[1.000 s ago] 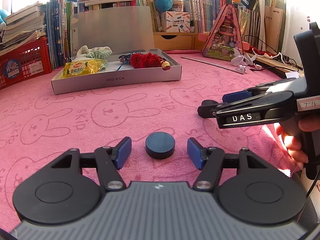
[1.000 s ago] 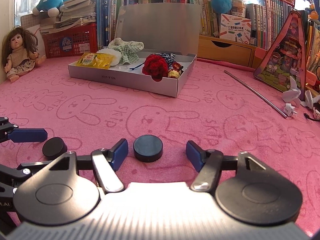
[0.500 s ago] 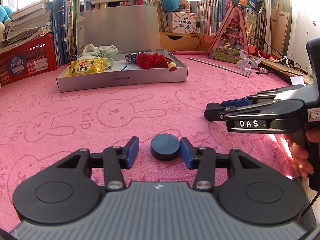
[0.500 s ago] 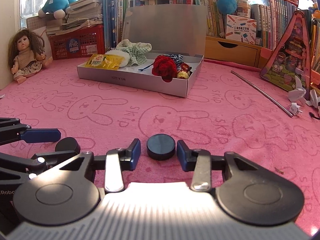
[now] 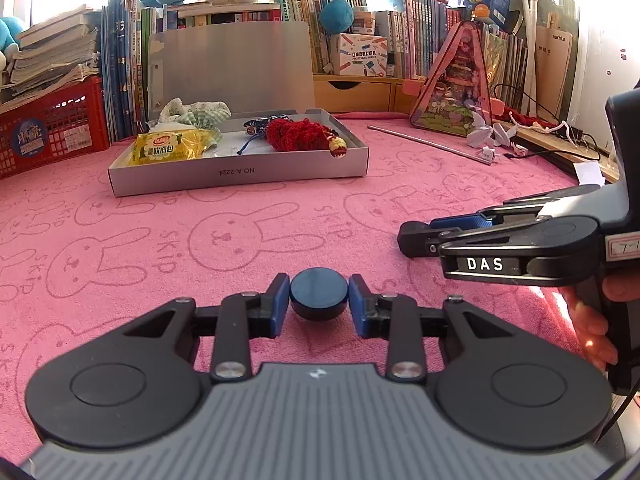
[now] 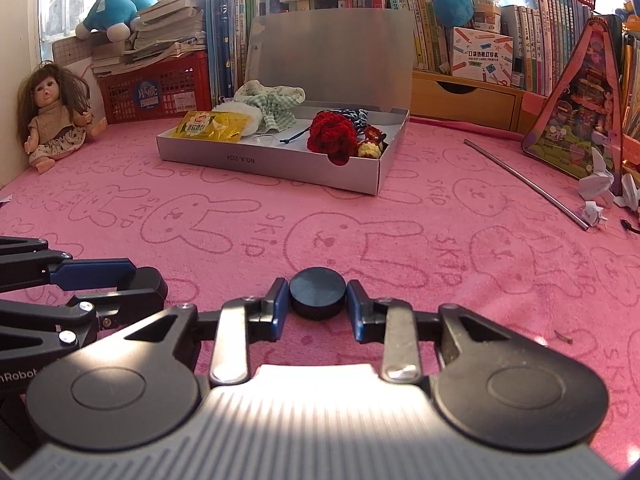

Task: Organize objects
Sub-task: 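Grasp a black puck with the left gripper while the right gripper grasps another black puck, then carry both black pucks over the white box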

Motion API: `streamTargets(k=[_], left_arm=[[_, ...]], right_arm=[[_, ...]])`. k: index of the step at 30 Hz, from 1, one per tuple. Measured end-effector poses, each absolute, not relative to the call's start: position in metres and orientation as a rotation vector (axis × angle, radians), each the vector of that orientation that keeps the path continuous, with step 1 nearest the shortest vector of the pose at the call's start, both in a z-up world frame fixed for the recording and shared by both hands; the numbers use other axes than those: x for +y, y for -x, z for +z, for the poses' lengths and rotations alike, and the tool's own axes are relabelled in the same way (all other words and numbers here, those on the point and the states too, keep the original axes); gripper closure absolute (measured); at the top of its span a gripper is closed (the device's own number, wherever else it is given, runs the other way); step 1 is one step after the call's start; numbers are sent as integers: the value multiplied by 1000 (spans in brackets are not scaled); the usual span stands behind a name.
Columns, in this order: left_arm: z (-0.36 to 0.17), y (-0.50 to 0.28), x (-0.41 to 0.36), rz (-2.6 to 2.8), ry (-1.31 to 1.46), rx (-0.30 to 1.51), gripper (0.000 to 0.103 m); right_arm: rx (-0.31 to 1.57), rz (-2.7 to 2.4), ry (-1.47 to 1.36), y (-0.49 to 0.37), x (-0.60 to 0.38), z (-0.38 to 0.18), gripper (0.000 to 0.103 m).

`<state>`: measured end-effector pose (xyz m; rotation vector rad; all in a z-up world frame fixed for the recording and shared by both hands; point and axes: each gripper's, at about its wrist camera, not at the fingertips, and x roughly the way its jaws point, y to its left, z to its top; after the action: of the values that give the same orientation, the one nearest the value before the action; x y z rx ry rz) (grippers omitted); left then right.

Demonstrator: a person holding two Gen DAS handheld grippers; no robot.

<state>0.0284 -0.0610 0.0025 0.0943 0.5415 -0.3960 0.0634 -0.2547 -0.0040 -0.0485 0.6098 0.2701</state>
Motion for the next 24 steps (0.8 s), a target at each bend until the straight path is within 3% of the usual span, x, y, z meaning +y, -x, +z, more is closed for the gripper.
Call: streamTargets(k=[24], left_arm=[[29,-96,-52,-304,-17,579,65]], right_arm=[[603,237,44,-91,-241,21,67]])
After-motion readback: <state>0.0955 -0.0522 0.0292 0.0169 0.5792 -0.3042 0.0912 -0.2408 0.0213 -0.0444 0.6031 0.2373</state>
